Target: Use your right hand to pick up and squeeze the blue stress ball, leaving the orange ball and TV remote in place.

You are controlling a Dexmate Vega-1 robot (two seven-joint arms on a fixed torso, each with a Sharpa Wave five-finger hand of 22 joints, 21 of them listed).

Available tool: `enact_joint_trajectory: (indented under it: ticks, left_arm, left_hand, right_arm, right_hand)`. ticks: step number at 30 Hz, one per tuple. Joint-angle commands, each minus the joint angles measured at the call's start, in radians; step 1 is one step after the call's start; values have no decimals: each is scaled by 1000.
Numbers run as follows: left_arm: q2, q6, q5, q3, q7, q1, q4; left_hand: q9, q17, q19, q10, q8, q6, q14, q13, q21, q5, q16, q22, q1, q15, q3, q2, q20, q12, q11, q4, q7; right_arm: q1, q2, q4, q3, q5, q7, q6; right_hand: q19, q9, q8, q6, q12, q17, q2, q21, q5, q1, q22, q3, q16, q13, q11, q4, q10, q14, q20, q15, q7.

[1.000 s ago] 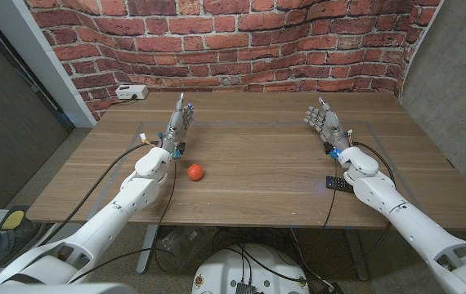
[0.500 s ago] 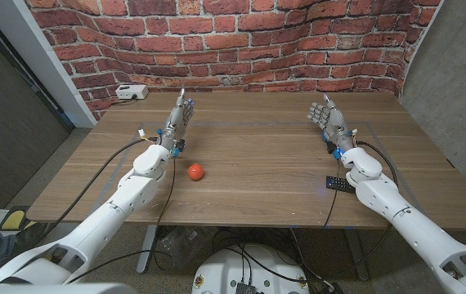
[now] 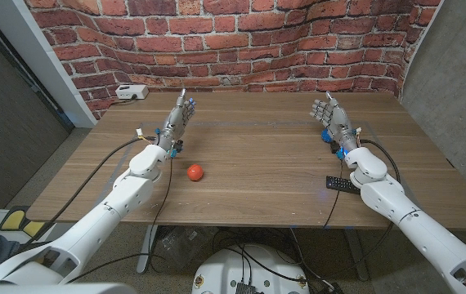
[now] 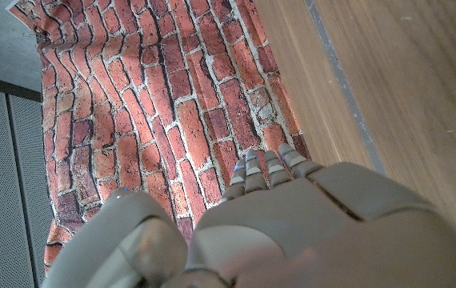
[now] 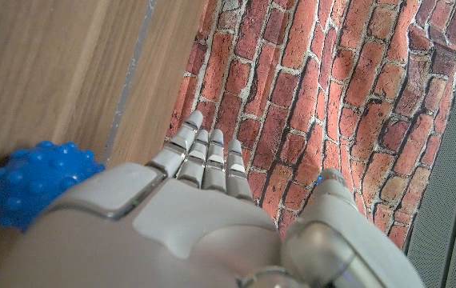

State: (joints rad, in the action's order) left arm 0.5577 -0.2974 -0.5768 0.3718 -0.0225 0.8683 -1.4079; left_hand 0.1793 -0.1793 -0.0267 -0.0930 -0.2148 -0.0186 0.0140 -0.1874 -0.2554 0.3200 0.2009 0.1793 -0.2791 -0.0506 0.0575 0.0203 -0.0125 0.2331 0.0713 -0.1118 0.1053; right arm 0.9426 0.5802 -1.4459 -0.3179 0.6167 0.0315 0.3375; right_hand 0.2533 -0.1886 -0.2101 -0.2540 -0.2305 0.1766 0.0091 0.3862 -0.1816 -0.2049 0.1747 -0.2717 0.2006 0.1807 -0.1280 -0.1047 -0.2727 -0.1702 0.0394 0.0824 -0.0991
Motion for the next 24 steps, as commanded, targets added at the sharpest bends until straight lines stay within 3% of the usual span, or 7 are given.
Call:
enact_joint_trajectory:
  ticks: [1,4,7,10,24]
  left_arm:
    - [38,-15,8,-11,22,23,-38]
    - [45,-16,1,-14,35,28,-43]
    - [51,-16,2,-18,30,36,-50]
    - [52,-22,2,-23,23,45,-58]
    - [62,-41,-11,-41,23,82,-91]
  left_hand:
    - [5,-3,6,-14,-5,-12,-11,-2,-6,5,4,1,-8,-1,-1,-3,-3,6,-5,5,4]
    - [5,-3,10,-21,-6,-19,-18,-2,-5,4,5,1,-11,-3,0,-5,-10,7,-4,6,4]
    - [5,-3,13,-26,-7,-25,-22,-2,-5,4,5,1,-13,-3,0,-6,-12,8,-3,7,4]
    - [5,-3,14,-29,-7,-26,-24,-2,-5,3,5,1,-15,-3,0,-7,-12,8,-4,7,4]
    - [5,-3,16,-42,-9,-43,-39,-3,0,2,5,0,-27,3,-3,-16,-11,9,-7,12,8]
  right_arm:
    - [44,49,-68,16,-48,35,2]
    - [45,56,-72,19,-62,43,4]
    - [50,65,-80,25,-76,57,4]
    - [56,72,-95,32,-89,80,-5]
    - [91,96,-111,58,-135,125,3]
  right_hand:
    - [8,-3,-1,-7,-5,3,3,0,-2,-14,4,-5,-4,4,2,-3,-13,-12,1,-7,8]
    - [11,-3,0,-7,-5,3,4,0,-2,-16,4,-5,-4,4,2,-4,-15,-16,1,-8,11]
    - [16,-3,-9,-37,-4,3,5,-4,0,-24,4,-7,-5,5,4,-10,-18,-21,1,-9,39]
    - [19,-3,-11,-47,-4,3,5,-5,0,-27,4,-8,-5,5,6,-13,-21,-26,2,-10,48]
    - [31,-3,-4,-41,-4,3,7,-7,1,-36,4,-10,-4,5,13,-18,-28,-40,1,-14,43]
